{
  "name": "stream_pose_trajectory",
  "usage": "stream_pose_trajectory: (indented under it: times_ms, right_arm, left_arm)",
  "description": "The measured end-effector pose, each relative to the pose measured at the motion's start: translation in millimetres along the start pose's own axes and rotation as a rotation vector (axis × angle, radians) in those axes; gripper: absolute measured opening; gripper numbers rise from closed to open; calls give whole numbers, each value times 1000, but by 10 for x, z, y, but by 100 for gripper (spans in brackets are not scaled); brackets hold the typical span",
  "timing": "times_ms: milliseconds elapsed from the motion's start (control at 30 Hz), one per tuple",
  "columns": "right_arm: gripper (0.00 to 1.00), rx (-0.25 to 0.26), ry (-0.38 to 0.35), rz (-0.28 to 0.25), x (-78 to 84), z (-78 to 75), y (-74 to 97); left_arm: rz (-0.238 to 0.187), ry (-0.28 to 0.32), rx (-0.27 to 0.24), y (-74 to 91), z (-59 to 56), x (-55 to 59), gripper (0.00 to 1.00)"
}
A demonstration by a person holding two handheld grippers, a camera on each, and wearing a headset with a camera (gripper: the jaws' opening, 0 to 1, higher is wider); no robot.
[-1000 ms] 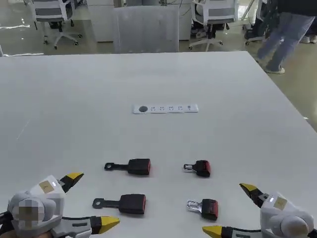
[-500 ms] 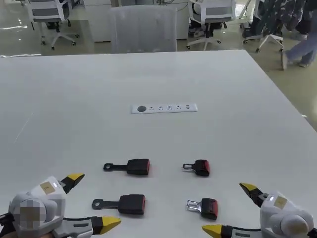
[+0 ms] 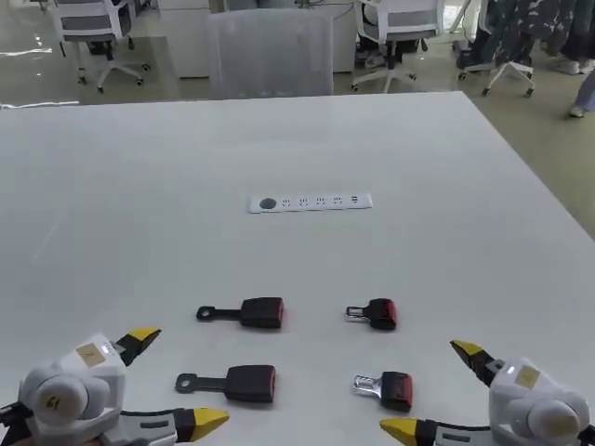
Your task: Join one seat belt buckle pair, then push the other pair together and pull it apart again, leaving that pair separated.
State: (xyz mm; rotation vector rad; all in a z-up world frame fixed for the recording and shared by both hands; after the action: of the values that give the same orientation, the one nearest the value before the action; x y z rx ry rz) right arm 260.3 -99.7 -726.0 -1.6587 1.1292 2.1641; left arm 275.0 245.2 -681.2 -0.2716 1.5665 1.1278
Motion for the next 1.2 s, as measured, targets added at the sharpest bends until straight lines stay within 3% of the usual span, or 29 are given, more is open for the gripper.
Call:
stream_pose_trajectory:
  times_ms: [533, 1200]
  right_arm:
    - [100, 9, -21, -24, 18, 20, -13]
    - [100, 14, -30, -28, 51, 49, 34]
  left_arm:
    - [11, -16, 10, -30, -2, -62, 96]
    - [20, -28, 24, -33, -31, -32, 95]
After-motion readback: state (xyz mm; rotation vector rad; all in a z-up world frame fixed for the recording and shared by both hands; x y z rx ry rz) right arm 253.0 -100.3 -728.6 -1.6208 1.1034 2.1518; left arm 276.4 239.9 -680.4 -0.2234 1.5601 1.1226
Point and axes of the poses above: the centre of the closed fingertips' face, and the gripper's own axes: y roughly backward along the fingers, z roughly to its left, x roughly out of its underside, the point moved 6 cm from there along y, roughly backward along the fingers, and after that the axes turned 8 degrees about -x, right-handed, at the moved point
